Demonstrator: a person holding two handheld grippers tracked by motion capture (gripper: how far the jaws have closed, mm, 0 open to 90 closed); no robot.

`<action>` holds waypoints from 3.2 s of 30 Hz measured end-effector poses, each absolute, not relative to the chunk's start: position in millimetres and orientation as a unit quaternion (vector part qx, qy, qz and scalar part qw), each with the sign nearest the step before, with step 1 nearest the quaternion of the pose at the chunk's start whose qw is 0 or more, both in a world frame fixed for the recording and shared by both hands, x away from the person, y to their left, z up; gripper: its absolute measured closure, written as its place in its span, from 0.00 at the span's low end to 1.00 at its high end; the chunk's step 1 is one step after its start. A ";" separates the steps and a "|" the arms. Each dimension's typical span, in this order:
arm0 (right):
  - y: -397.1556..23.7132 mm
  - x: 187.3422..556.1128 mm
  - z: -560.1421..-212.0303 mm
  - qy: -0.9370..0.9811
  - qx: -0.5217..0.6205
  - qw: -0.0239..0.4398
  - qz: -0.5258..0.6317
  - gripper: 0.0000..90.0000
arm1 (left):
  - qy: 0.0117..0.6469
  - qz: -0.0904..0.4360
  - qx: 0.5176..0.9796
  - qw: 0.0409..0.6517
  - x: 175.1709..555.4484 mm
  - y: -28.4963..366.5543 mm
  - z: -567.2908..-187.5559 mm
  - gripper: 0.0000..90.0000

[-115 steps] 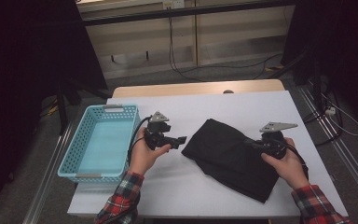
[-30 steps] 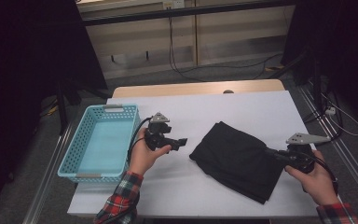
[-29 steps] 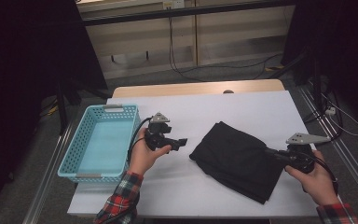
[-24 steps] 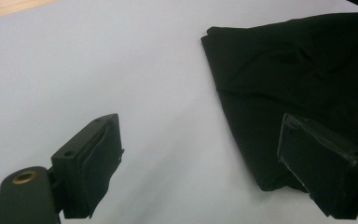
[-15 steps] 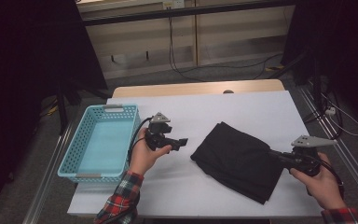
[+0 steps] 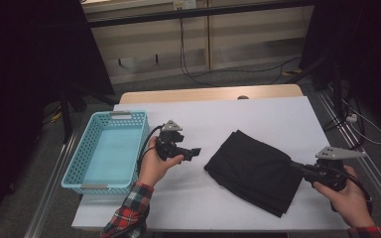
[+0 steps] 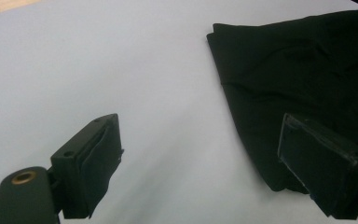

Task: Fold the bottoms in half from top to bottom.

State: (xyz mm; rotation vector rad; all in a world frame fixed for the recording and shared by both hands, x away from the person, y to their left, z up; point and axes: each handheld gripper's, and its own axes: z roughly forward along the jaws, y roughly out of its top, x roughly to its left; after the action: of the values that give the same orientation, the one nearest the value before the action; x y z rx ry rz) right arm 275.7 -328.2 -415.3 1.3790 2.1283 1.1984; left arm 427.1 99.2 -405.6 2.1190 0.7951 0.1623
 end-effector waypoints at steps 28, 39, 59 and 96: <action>-332.3 281.0 -424.0 0.738 0.509 0.206 0.393 0.42 | 0.309 0.038 0.856 0.413 417.1 80.4 -420.4 0.12; -327.7 286.7 -426.5 0.727 0.519 0.223 0.390 0.24 | 0.295 0.013 0.865 0.405 406.2 63.2 -433.2 0.14; -324.5 287.4 -426.2 0.726 0.517 0.231 0.389 0.21 | 0.303 -0.042 0.872 0.382 397.9 51.9 -448.2 0.60; -322.7 286.3 -426.6 0.725 0.513 0.228 0.399 0.20 | 0.377 -0.029 0.863 0.336 458.5 103.1 -409.3 0.91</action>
State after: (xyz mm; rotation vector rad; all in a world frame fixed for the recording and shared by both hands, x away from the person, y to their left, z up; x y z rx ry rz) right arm 286.3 -322.7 -426.6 1.4130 1.9971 1.0996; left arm 458.5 103.1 -409.3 2.2492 0.9833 -0.0754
